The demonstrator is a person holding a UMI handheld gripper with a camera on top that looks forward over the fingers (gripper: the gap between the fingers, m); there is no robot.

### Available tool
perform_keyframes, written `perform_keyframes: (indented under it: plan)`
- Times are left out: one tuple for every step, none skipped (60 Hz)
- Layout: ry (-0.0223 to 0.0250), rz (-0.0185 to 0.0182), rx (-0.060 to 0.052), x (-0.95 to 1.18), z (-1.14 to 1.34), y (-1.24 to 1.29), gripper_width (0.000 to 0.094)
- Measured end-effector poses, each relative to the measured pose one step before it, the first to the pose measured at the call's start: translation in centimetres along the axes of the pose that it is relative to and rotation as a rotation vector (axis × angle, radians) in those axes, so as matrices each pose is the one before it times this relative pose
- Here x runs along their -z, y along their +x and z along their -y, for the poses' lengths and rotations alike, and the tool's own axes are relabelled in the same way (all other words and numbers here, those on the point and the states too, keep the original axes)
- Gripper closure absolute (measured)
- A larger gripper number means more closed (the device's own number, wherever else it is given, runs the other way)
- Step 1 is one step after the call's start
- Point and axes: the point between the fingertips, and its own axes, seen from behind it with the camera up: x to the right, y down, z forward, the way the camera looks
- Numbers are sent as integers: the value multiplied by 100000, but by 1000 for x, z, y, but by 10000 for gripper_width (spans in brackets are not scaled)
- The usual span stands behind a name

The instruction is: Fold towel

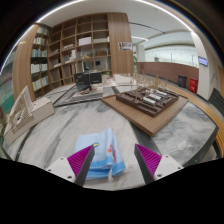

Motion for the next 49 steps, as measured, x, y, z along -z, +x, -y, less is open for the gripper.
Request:
perform_keyframes:
  plan:
    - [-187, 1054, 24, 442, 128, -65, 105]
    - [16, 727, 173, 458, 111, -94, 106]
    - [194, 584, 399, 484, 185, -74, 107]
    - [371, 447, 547, 537, 223, -96, 107]
    - [496, 219, 557, 564, 267, -99, 106]
    - [472, 25, 561, 610, 249, -84, 106]
    - [433, 41, 544, 662, 253, -168, 106]
    - [364, 203, 658, 732, 205, -189, 105]
    - [396, 396, 547, 744, 165, -203, 104]
    - [474, 438, 379, 740, 175, -275, 104]
    - [573, 505, 263, 771, 143, -322, 104]
    - [635, 691, 210, 713, 123, -313, 105]
    - [512, 814, 215, 794, 100, -427, 105]
    - [454, 859, 145, 812, 42, -450, 105]
    - [499, 793, 107, 915, -14, -570, 107]
    - [329, 903, 195, 861, 113, -489, 104]
    - [328, 915, 337, 741, 8, -509, 106]
    - [231, 958, 460, 776, -43, -539, 106]
    - [238, 1023, 589, 748, -53, -551, 106]
    - [349, 892, 630, 667, -132, -530, 106]
    - [300, 665, 500, 697, -58, -463, 106]
    - [476, 352, 355, 577, -197, -534, 106]
    - [319, 494, 284, 630, 9, -344, 107]
    - [296, 613, 309, 571, -67, -383, 110]
    - [43, 632, 386, 532, -97, -369, 109]
    - [-112, 379, 352, 492, -208, -364, 108]
    - [-158, 352, 293, 474, -173, -303, 107]
    - [89, 301, 330, 446, -128, -270, 103]
    - [320, 224, 470, 227, -167, -389, 102]
    - [487, 476, 678, 386, -16, -304, 103]
    - [420, 361, 833, 272, -14, -187, 104]
    - [251, 286, 956, 204, -23, -97, 103]
    - [39, 188, 1040, 196, -60, -151, 105]
    - [-120, 133, 949, 182, -108, -91, 107]
    - [-25, 398, 432, 180, -111, -56, 106]
    - [210, 605, -262, 117, -80, -92, 108]
    - [357, 500, -590, 104, -11, -94, 108]
    - [321, 183, -487, 53, -35, -88, 107]
    - [46, -44, -36, 72, 25, 28, 106]
    - [-10, -120, 147, 53, -53, 32, 105]
    - [-11, 62, 192, 51, -73, 6, 106]
    - [-24, 424, 3, 55, -74, -22, 106]
    - [126, 667, -330, 22, -52, -53, 104]
    - [308, 660, -571, 165, -159, -177, 110]
    - [279, 749, -806, -2, 2, -43, 114]
    - [315, 911, -1170, -50, -35, -72, 116]
    - [246, 796, -1112, -25, 11, -124, 116]
    - [94, 824, -1091, -27, 25, -72, 117]
    - [-45, 797, -1001, -49, -33, -105, 116]
